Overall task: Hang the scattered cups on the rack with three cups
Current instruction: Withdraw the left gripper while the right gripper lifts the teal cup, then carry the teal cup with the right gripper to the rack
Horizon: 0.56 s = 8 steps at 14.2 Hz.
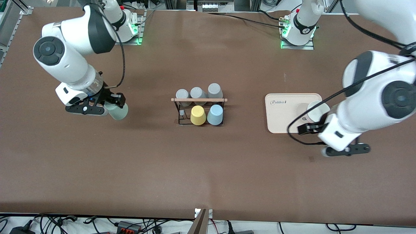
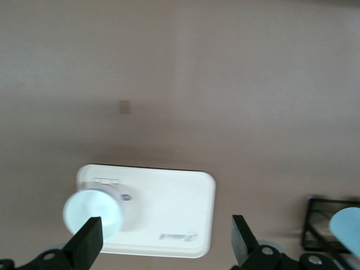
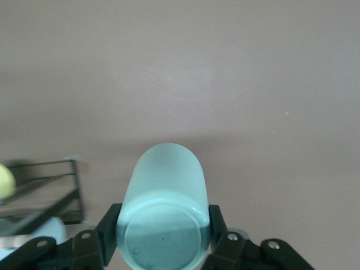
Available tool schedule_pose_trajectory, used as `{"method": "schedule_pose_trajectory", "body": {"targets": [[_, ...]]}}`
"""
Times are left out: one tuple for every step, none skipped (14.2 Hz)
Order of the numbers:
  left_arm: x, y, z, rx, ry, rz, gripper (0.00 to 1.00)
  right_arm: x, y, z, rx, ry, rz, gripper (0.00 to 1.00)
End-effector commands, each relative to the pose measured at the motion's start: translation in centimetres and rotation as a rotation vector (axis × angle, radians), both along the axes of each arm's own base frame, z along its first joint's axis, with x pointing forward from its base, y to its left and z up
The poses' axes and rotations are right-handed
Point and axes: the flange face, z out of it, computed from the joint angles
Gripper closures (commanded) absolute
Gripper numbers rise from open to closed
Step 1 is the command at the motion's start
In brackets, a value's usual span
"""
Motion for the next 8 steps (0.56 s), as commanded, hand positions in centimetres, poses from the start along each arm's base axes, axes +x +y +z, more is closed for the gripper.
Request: {"method": "schedule_pose_trajectory", "body": {"targets": [[-2.0, 4.9, 3.3, 0.041, -0.039, -0.053, 0.0, 0.7, 3.8, 1.4, 0.014, -0.022, -0.072, 0.73], [-2.5, 6.8, 4.6, 0.051, -0.058, -0.073, 0.0, 0.4, 5.9, 1.8, 0.022, -0.033, -0.08, 0.73], [-3.1, 8.5, 5.6, 0.051, -0.068, -0.077, 0.0, 0.5, 7.0, 2.5, 0.032, -0.048, -0.094, 0.73], [-3.8, 11.0, 7.0, 0.042, -0.083, -0.039, 0.0, 0.9, 8.2, 2.5, 0.037, -0.057, -0.103, 0.73], [-4.7, 11.8, 7.5, -0.002, -0.082, -0.019, 0.0, 1.2, 9.2, 2.6, 0.041, -0.062, -0.097, 0.73], [-5.6, 12.5, 8.0, -0.043, -0.082, -0.001, 0.0, 1.3, 10.4, 2.2, 0.043, -0.061, -0.094, 0.73], [-6.5, 12.8, 8.2, -0.053, -0.076, 0.006, 0.0, 1.2, 11.8, 2.0, 0.053, -0.06, -0.105, 0.73], [-7.2, 12.6, 8.5, -0.053, -0.074, 0.004, 0.0, 1.5, 12.2, 1.6, 0.052, -0.059, -0.108, 0.73]]}}
